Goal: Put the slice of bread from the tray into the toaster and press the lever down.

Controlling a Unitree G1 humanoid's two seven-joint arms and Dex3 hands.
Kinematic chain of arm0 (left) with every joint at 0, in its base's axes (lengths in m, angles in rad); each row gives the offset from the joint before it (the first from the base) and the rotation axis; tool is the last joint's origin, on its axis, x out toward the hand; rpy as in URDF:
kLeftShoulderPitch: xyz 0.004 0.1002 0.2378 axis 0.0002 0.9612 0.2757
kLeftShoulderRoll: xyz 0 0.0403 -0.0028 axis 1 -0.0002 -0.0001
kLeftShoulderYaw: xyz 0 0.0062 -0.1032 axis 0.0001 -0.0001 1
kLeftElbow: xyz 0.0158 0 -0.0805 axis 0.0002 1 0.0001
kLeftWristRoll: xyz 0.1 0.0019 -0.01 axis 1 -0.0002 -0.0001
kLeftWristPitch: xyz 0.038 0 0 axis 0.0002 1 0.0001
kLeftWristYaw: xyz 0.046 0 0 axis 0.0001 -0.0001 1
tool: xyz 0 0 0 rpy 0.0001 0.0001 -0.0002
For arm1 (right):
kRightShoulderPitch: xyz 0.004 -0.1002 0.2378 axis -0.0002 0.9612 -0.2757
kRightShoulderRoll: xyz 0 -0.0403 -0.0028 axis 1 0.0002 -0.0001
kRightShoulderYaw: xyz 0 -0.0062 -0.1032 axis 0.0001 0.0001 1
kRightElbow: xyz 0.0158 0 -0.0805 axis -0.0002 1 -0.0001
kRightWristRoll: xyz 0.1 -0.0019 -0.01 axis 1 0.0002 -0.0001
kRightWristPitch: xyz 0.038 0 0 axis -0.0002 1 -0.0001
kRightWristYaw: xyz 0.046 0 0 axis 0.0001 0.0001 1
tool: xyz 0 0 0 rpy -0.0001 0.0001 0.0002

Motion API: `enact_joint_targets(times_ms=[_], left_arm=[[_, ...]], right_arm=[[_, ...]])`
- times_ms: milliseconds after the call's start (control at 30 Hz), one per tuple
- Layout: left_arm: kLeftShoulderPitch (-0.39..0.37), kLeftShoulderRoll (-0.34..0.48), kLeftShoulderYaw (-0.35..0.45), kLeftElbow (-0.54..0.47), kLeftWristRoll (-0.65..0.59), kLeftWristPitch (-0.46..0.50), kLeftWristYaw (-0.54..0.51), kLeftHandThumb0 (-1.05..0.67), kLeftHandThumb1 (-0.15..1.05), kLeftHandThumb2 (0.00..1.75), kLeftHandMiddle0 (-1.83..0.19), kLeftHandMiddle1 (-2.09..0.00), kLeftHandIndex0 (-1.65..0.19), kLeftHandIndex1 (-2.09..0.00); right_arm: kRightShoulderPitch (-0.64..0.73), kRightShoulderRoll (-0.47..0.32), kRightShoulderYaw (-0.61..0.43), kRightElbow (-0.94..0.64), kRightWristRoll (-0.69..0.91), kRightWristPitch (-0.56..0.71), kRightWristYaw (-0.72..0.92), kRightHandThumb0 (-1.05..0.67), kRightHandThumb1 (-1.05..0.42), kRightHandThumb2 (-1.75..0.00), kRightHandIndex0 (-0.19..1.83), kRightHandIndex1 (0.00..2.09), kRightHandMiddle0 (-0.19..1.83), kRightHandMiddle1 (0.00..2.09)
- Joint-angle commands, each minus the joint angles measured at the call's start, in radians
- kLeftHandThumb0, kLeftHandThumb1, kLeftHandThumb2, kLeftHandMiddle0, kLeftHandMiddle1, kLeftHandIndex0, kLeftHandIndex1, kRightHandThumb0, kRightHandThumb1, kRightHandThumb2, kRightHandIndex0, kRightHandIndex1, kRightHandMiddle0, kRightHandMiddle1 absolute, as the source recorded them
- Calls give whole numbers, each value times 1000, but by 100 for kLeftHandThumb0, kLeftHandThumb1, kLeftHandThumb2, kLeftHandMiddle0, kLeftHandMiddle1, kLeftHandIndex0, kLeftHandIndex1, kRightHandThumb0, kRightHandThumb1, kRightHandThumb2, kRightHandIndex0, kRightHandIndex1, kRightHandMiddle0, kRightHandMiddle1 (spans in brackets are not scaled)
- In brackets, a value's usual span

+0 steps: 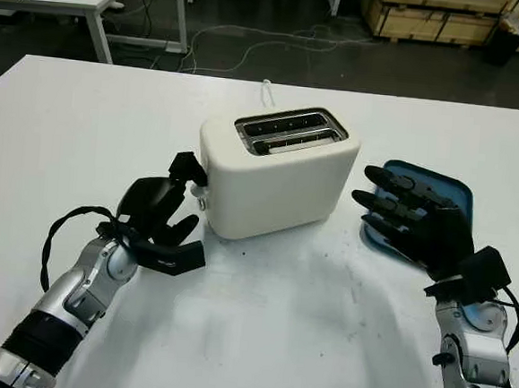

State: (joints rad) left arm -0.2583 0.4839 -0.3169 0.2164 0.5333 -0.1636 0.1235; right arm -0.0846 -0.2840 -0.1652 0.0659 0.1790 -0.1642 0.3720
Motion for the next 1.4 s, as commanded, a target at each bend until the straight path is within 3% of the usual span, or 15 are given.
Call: enact_joint_targets(times_ms=[0,267,433,567,800,1200,1267,1367], left_arm=[[-12,-10,-14,-13,24,-72,0,-67,34,158,-135,-175,-119,-175],[-21,33,31,-60,25,-101,-32,-68,34,151,-133,-175,-121,-175],[-21,76,102,-138,39,-85,-34,-73,36,142,-108,-175,-90,-175],[-30,113,156,-171,67,-75,-39,-71,35,136,-94,-175,-79,-175],[-62,128,206,-146,85,-110,-15,-75,38,134,-110,-175,-71,-175],[-66,144,212,-139,102,-132,-32,-78,51,128,-108,-175,-65,-175],[-67,157,212,-143,99,-133,-54,-78,50,130,-112,-175,-67,-175],[-73,196,208,-172,109,-98,-145,-78,38,136,-116,-175,-66,-175]], right_arm=[[-17,-10,4,20,-14,-42,4,-62,-81,0,73,4,67,0],[-33,-11,2,54,-12,-75,12,-61,-80,0,73,4,69,1],[-54,-25,-9,62,-29,-92,-4,-60,-79,0,74,4,70,1],[-81,-46,-22,88,-24,-104,3,-55,-78,0,75,4,70,1],[-133,-88,-30,142,-57,-178,-1,-50,-78,0,74,4,68,0],[-131,-95,-22,149,-78,-184,-19,-52,-77,0,74,5,69,0],[-131,-101,-21,149,-86,-182,-18,-53,-78,0,74,5,68,0],[-144,-143,-14,157,-160,-209,-33,-56,-79,-1,75,6,69,1]])
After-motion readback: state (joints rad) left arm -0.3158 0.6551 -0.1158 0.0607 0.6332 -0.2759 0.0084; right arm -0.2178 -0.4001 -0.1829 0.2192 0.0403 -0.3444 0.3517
